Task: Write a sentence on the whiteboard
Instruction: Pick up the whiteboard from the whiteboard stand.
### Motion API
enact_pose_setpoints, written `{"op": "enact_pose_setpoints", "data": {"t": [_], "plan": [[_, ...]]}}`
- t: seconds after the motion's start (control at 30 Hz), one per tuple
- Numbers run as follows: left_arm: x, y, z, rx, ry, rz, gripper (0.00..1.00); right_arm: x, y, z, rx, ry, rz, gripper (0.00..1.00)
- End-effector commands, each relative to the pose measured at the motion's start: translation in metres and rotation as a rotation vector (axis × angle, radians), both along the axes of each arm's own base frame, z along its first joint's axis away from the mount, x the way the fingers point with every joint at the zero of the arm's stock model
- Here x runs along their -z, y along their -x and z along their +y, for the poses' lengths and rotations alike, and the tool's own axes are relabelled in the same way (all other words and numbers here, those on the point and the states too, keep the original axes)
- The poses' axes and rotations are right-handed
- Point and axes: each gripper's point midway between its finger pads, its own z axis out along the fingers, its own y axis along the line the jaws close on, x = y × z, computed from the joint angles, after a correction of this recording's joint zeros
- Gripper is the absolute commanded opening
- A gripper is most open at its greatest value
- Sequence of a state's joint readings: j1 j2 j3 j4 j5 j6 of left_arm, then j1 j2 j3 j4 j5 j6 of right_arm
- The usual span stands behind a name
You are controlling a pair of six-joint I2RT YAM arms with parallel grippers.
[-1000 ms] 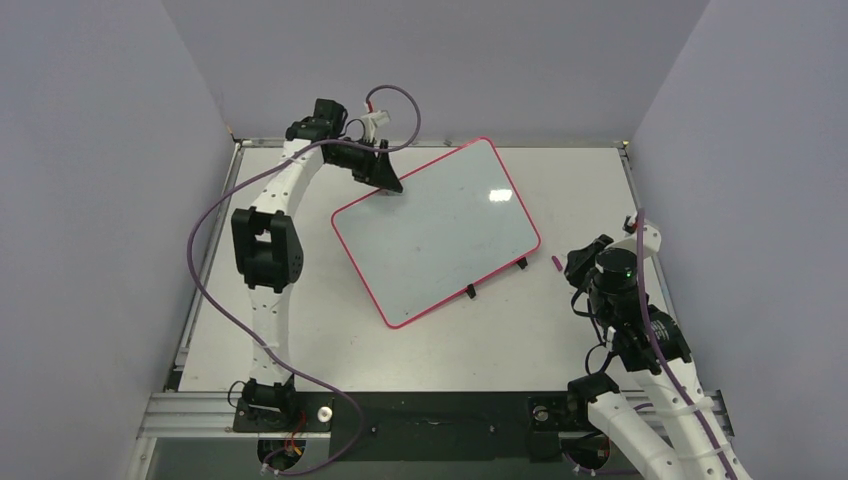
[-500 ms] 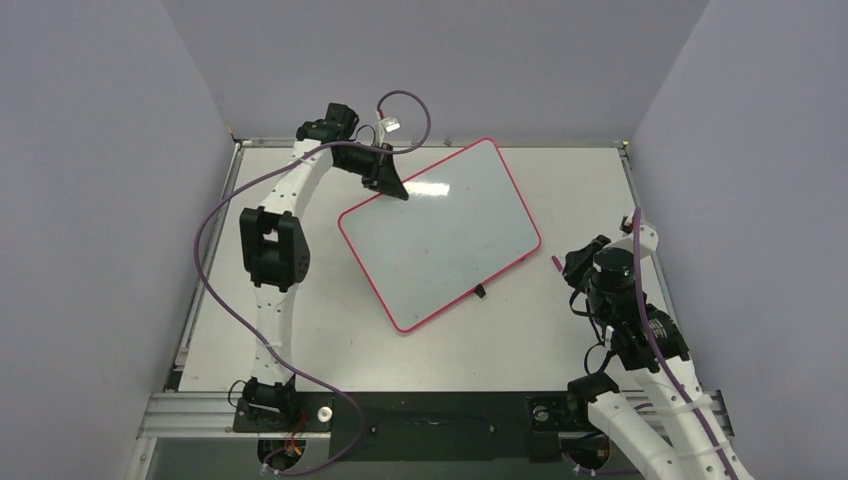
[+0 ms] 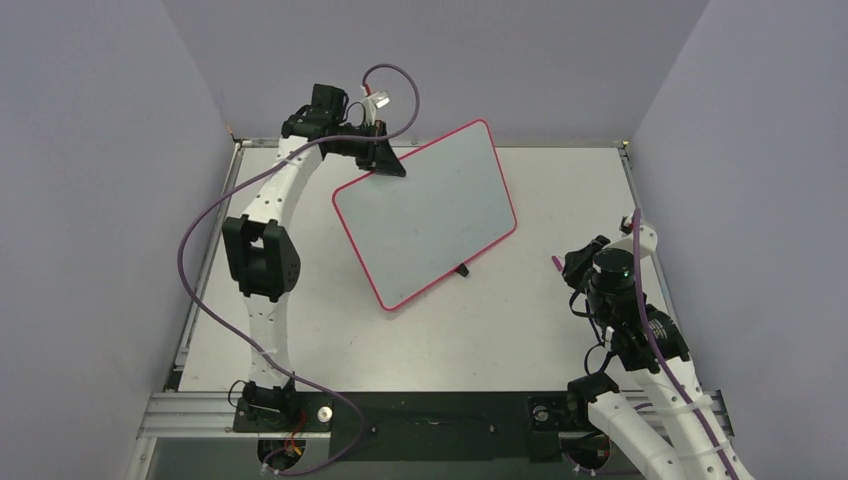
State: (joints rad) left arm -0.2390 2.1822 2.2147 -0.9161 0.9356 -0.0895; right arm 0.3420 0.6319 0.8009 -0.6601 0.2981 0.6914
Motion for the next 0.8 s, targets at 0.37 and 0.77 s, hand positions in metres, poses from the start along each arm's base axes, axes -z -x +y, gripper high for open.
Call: {"op": "enact_pose_setpoints", "data": {"t": [0.37,0.77], "plan": [[-0.135,-0.001,0.000,-0.075,0.337,-0.279,0.00,-0.001,-0.003,0.000,0.004,0.003,-0.019,0.00],[-0.177,0.003,0.005,-0.150,0.413,-0.402,0.00,-0.001,-0.004,0.003,-0.002,-0.005,-0.021,0.00]]}}
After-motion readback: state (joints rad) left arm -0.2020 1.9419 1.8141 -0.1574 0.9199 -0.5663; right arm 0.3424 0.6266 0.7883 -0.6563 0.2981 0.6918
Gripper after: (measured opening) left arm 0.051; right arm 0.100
